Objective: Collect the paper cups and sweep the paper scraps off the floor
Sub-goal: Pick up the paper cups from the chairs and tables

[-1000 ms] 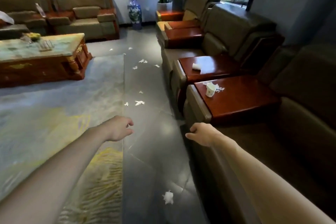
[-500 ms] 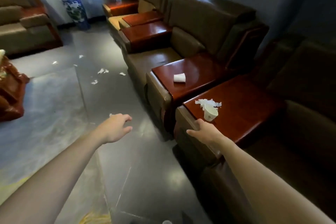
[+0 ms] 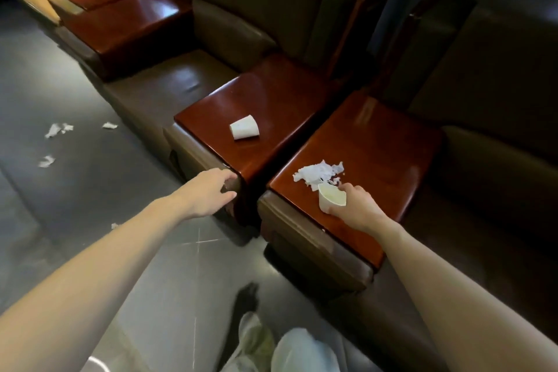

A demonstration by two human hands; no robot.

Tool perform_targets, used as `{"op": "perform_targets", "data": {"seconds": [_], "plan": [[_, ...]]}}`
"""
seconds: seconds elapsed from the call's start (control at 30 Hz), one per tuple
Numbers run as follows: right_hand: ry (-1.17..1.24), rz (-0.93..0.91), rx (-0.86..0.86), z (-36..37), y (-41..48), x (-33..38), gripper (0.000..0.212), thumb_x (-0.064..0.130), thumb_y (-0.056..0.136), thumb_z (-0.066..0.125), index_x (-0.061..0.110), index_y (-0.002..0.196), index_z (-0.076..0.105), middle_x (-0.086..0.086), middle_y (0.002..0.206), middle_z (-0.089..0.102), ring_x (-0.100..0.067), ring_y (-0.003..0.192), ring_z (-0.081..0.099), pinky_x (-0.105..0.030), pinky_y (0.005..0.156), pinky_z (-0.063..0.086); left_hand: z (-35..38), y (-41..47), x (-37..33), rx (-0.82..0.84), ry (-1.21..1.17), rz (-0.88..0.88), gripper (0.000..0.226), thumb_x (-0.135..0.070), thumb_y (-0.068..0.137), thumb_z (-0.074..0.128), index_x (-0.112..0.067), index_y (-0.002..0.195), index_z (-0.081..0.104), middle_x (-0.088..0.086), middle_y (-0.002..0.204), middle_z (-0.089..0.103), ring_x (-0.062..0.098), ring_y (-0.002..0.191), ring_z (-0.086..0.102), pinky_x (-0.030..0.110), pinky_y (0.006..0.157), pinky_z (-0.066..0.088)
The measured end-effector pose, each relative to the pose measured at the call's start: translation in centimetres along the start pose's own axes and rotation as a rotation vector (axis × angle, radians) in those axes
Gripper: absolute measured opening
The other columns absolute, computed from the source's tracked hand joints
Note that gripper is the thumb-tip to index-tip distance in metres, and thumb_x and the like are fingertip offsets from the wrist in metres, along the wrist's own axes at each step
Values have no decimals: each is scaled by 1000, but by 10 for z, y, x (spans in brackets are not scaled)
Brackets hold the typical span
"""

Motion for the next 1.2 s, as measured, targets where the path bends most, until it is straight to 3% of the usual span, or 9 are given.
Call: {"op": "perform_targets", "data": {"seconds": [0.37,0.53,0.67,0.83,0.9,0.97,1.03,1.1,1.2], "plan": [[-240,40,58,41,122,-32,76,27,86,67,18,147,23,-8,146,39,-28,134,38,-50,112,24,30,119,19,-14,-119,-33,54,-28,90,60,-20,140,40,2,135,49,18,120,49,25,99,36],[-121,-53,110,35,138,-21,54,20,86,60,18,135,39,-4,118,56,-23,99,59,-38,80,53,55,137,9,-13,-247,-62,81,-35,82,71,-27,147,23,-4,147,37,13,130,42,32,105,38],[205,-49,103,25,149,25,58,40,86,63,15,131,38,8,89,55,-10,72,59,-18,47,44,70,148,-11,93,-274,-32,116,-53,65,79,-32,150,3,-6,155,20,12,139,28,35,110,32],[434,-73,214,40,154,90,65,55,82,60,10,127,44,-3,115,63,-20,99,64,-40,81,58,62,157,-17,94,-218,6,129,-61,54,80,-27,151,2,-1,153,25,15,137,30,39,108,37],[462,-111,267,43,153,104,64,59,79,58,14,124,49,-1,112,64,-18,98,65,-41,81,58,55,157,-15,49,-216,31,114,-53,57,81,-29,148,17,-7,147,35,12,130,39,35,101,43],[472,-149,320,43,153,107,64,66,79,52,18,123,50,5,108,63,-12,94,64,-36,80,58,50,158,-12,10,-224,50,78,-48,59,81,-53,121,33,-22,120,50,2,105,55,25,78,51],[462,-148,297,38,158,95,65,68,84,45,19,126,49,5,108,61,-12,91,62,-39,84,56,46,157,-6,2,-223,27,64,-49,58,79,-55,100,31,-24,96,51,0,84,56,19,62,45],[329,-71,192,31,170,67,72,65,85,48,17,139,40,-6,127,53,-25,103,61,-46,91,52,45,155,5,2,-218,-38,69,-52,57,78,-45,106,30,-24,91,49,2,79,54,18,57,40],[-55,92,110,24,187,10,92,65,82,55,20,151,14,-17,154,16,-39,138,27,-52,102,38,41,153,23,-8,-200,-117,75,-55,59,77,-36,115,31,-20,93,52,5,81,53,23,60,42]]}}
Point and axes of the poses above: each hand's wrist, its own y-axis towards the middle knuckle, its own z-axis out of the palm, x = y × z, the point moved 5 cm from there along y, towards the middle knuckle
